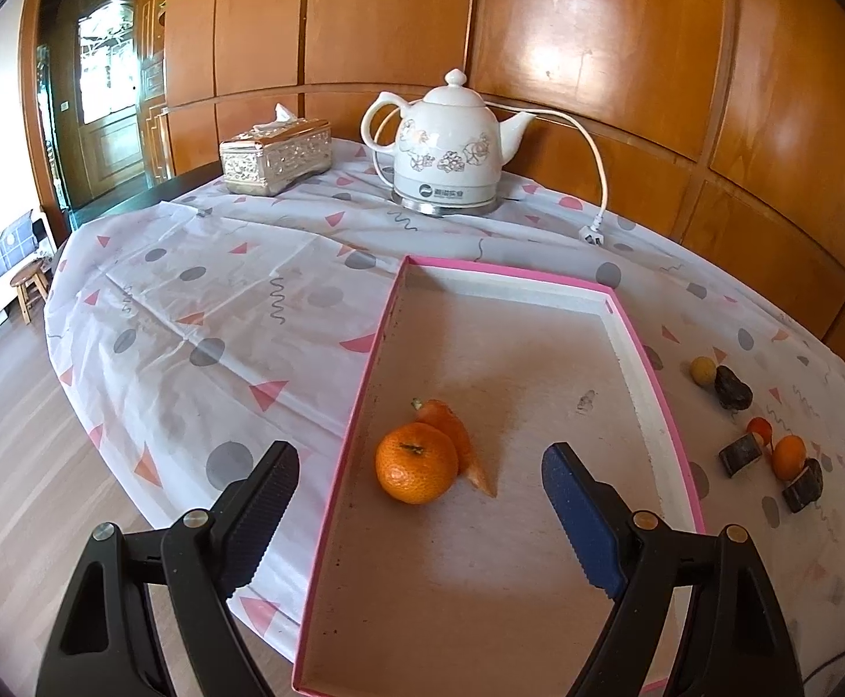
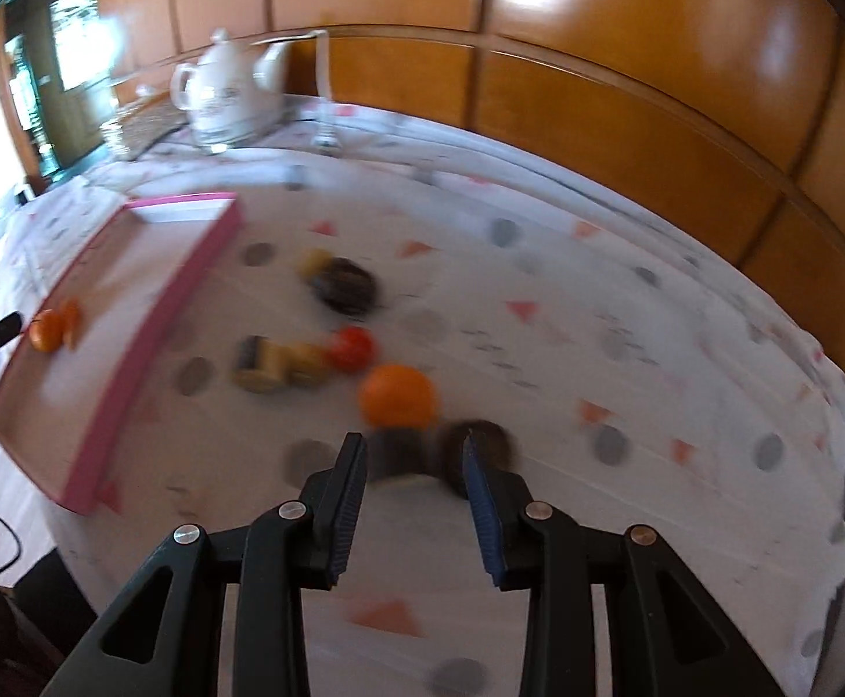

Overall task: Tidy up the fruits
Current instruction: 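Carry the carrot into the tray beside the orange and release it, then reach the left gripper to the small yellow kiwi and grasp it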

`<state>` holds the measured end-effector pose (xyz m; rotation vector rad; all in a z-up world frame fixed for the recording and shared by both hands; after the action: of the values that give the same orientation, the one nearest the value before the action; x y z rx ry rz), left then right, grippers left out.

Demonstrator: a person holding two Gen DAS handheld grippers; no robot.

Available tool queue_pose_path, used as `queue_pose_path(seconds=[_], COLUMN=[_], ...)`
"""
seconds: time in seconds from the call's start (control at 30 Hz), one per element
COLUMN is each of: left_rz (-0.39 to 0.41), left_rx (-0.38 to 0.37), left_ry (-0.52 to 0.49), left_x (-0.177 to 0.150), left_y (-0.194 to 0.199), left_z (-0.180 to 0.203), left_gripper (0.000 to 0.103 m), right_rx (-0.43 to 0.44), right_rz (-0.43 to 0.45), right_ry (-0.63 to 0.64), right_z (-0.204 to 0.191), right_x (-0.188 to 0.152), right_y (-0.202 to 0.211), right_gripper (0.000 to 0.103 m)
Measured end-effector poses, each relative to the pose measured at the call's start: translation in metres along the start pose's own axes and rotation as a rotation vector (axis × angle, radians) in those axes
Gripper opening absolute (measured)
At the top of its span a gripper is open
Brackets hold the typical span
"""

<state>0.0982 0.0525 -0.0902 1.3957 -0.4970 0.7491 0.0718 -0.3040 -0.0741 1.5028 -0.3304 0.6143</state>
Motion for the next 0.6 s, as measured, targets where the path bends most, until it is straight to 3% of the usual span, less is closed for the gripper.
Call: queue_pose_path(seconds=[0.4,0.6], left_rz=[-0.014,-0.032], left_rx=[-0.050,-0.090], left_ry=[-0.090,-0.151], left_x=[0.001,0.002], left_y=[0.002,0.000], left_z=[0.032,0.059], left_gripper=[0.086,0.086], right_rx=[-0.180,-0.288], right_rz=[-0.060,-0.185], right_ry=[-0.177,-0.364], right_z=[0.111,0.168], right_x=[-0.034,-0.072], right_y=[0.000,-0.012], right_gripper=[0.035,0.035])
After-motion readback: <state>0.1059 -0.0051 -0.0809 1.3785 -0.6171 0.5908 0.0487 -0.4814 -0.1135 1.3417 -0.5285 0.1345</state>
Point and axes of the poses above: each gripper's, at about its wrist camera, not at the fingertips, and y roughly against the way its jaws point, z to its right, x to its top, the point moved 10 cm from there along -y, roughly the way its jaws point, and after that the axes turned 4 degrees about y, right-handed, at the moved point
